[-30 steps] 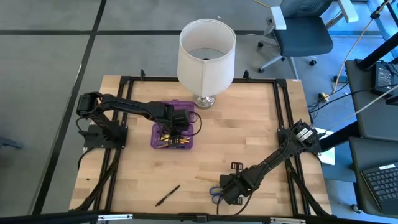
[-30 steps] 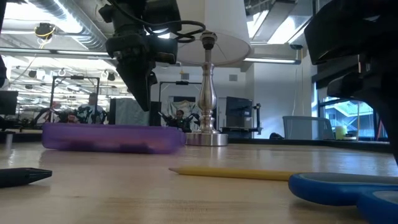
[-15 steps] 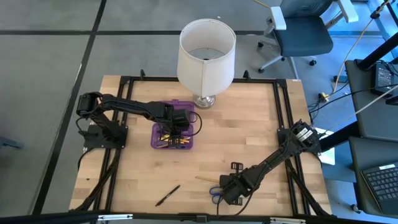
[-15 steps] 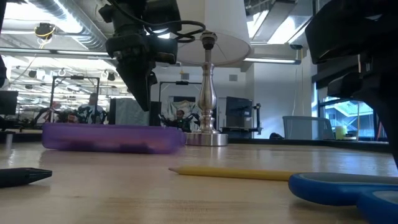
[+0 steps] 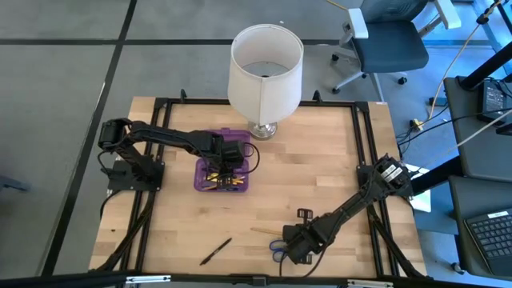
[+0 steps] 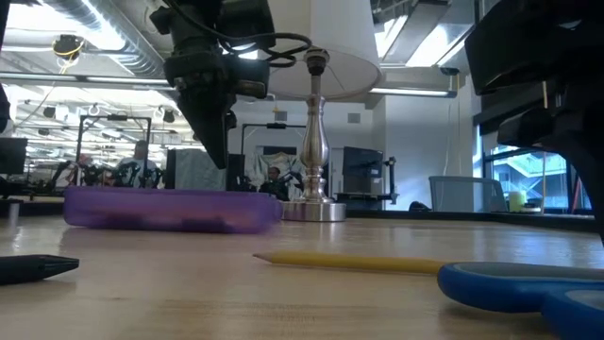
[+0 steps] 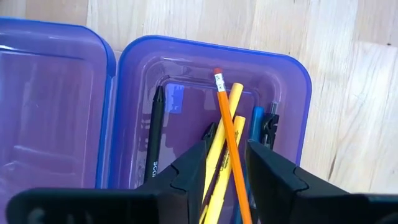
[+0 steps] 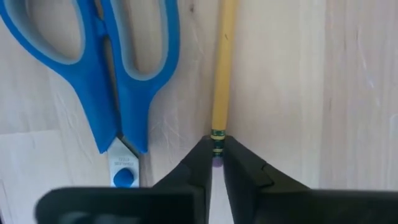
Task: Pick & place school supplies into a supply box
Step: Put the yellow pencil into the purple supply box, then put the black pen into the purple supply box
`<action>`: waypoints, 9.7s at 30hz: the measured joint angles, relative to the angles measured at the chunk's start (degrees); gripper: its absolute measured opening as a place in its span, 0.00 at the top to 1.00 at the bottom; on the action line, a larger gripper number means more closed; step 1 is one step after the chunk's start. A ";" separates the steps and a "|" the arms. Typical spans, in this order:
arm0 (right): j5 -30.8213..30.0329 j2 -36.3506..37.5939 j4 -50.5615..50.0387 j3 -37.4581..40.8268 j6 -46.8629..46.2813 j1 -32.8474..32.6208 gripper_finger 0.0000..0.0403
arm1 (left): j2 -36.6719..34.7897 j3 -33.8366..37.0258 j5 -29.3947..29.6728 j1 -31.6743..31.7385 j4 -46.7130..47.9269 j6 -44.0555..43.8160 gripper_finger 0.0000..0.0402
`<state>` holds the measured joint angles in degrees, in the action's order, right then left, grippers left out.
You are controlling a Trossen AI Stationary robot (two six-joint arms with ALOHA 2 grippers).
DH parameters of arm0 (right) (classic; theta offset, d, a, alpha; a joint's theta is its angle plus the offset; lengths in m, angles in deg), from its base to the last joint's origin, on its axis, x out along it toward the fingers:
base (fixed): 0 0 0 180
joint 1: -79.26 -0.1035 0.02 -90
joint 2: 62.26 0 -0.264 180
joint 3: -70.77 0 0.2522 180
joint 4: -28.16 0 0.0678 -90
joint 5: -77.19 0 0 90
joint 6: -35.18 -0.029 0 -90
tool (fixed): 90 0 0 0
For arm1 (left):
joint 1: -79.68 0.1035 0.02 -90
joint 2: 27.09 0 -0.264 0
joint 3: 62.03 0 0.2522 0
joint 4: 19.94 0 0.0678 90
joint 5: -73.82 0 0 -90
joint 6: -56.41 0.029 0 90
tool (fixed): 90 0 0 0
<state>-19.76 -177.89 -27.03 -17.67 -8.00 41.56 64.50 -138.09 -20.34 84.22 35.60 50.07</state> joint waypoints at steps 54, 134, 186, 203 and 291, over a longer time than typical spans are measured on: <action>-46.29 17.27 25.56 0.02 26.96 7.21 0.90 | -18.23 38.48 -6.48 -9.76 -100.30 14.62 0.64; -25.92 26.01 3.09 -0.02 13.46 5.14 0.48 | 4.36 -1.25 0.09 -2.82 8.34 -2.94 0.94; -18.89 24.39 28.94 17.49 23.74 0.96 0.48 | -4.13 -5.79 6.30 -36.15 -8.81 -36.07 0.46; -19.55 24.39 35.13 17.77 19.67 1.43 0.48 | 7.53 -5.79 10.47 -49.67 -10.99 -52.06 0.48; -21.91 24.39 37.24 17.77 14.82 1.40 0.48 | 3.61 -10.08 34.65 -35.06 23.34 -29.61 0.94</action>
<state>-41.67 -153.50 10.21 0.10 6.82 42.96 68.11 -148.17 14.31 49.15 58.94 20.46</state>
